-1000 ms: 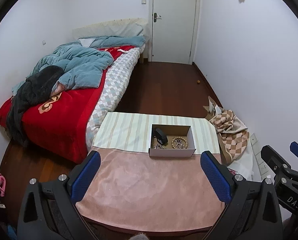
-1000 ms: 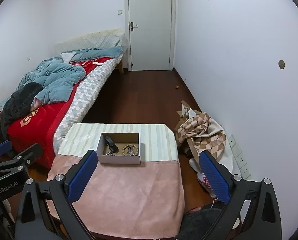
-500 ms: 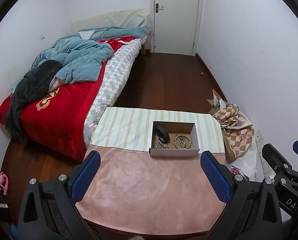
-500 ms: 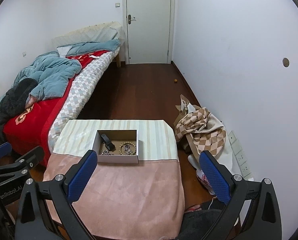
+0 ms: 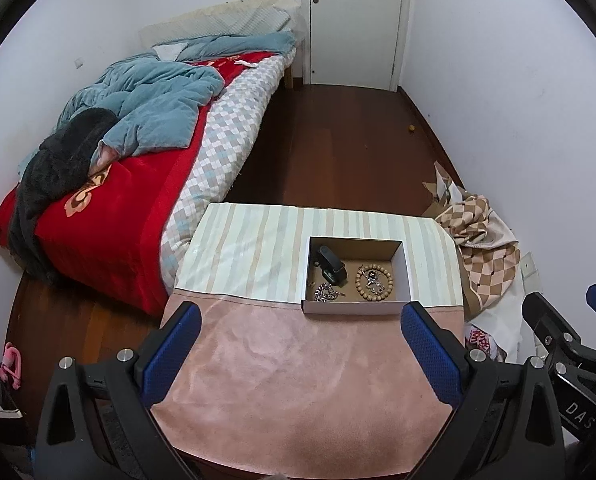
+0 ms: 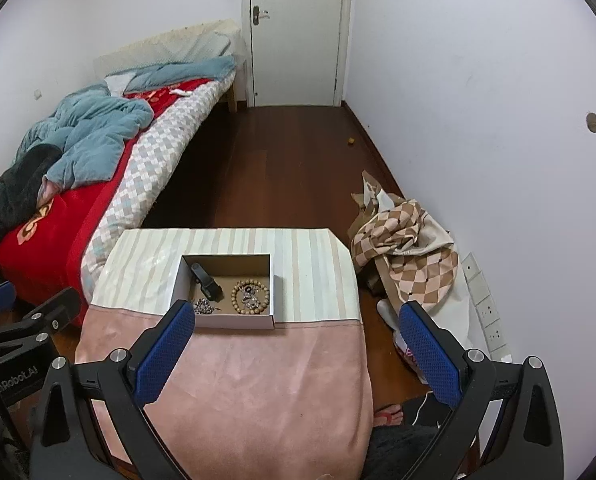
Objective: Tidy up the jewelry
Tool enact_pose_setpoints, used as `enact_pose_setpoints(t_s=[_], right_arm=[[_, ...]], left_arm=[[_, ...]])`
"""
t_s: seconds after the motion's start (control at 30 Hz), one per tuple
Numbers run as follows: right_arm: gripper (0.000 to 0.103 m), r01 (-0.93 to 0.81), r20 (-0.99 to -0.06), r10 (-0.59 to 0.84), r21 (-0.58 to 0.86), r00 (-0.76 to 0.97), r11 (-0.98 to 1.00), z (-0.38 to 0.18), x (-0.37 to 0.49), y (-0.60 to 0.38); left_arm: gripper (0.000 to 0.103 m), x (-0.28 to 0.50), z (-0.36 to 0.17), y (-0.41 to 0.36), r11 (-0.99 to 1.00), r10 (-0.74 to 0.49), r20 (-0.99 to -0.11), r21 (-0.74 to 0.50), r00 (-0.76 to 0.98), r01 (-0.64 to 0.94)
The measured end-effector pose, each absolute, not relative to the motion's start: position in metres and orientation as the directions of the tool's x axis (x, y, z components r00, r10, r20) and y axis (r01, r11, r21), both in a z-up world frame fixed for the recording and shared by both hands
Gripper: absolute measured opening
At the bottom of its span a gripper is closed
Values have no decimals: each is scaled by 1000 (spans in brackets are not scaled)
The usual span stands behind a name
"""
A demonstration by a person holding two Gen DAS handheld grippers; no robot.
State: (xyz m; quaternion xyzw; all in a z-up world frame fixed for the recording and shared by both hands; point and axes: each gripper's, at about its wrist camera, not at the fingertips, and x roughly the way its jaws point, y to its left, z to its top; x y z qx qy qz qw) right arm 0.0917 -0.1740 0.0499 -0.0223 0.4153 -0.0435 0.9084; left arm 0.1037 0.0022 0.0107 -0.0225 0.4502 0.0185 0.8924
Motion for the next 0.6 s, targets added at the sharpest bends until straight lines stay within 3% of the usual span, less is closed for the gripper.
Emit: enact_pose_setpoints(t_s=[0.6], right_arm=[[103, 43, -779, -102, -96, 619, 994, 40, 105, -170]], left_arm=[[102, 107, 5, 4, 998, 7, -813, -32, 583, -56]])
